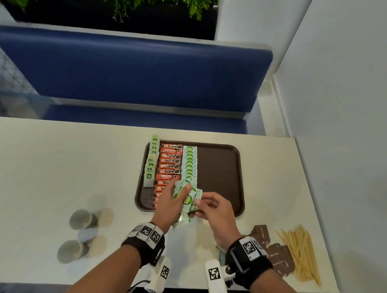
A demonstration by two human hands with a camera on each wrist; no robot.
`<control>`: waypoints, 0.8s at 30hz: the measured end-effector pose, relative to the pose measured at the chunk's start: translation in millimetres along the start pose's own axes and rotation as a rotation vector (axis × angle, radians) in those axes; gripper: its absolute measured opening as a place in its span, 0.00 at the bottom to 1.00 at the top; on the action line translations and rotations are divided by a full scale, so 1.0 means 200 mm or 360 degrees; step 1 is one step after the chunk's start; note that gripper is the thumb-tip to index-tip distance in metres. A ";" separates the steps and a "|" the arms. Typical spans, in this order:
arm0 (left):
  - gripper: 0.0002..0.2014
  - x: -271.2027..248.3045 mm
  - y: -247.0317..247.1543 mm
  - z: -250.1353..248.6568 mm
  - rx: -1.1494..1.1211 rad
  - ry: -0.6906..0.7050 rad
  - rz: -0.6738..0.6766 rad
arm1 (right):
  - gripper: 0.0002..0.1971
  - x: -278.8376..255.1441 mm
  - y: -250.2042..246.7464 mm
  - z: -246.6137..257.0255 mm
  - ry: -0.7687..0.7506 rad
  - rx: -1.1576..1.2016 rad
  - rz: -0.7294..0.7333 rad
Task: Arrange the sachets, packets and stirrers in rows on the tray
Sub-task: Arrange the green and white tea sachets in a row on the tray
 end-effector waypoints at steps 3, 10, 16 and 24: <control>0.15 0.01 0.02 -0.04 -0.0051 0.0028 0.0076 | 0.04 0.03 0.00 0.04 0.0043 -0.0082 -0.0036; 0.18 0.05 -0.03 -0.08 -0.0199 -0.0019 0.0188 | 0.05 0.04 0.05 0.10 0.0260 -0.0087 0.0162; 0.20 0.08 -0.05 -0.14 -0.0248 -0.0039 0.0342 | 0.12 0.05 0.09 0.12 0.0178 0.0078 0.0157; 0.16 0.10 -0.12 -0.19 -0.0351 -0.0093 0.0403 | 0.08 0.09 0.14 0.23 -0.0055 -0.0121 0.0141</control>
Point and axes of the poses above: each hand's wrist, its own x-axis towards the middle knuckle, its own y-axis out of the palm, z = x × y, the point moved 9 cm from there along x, towards the middle knuckle, and after that the axes turned 13 degrees about y, right-handed, at the moved point
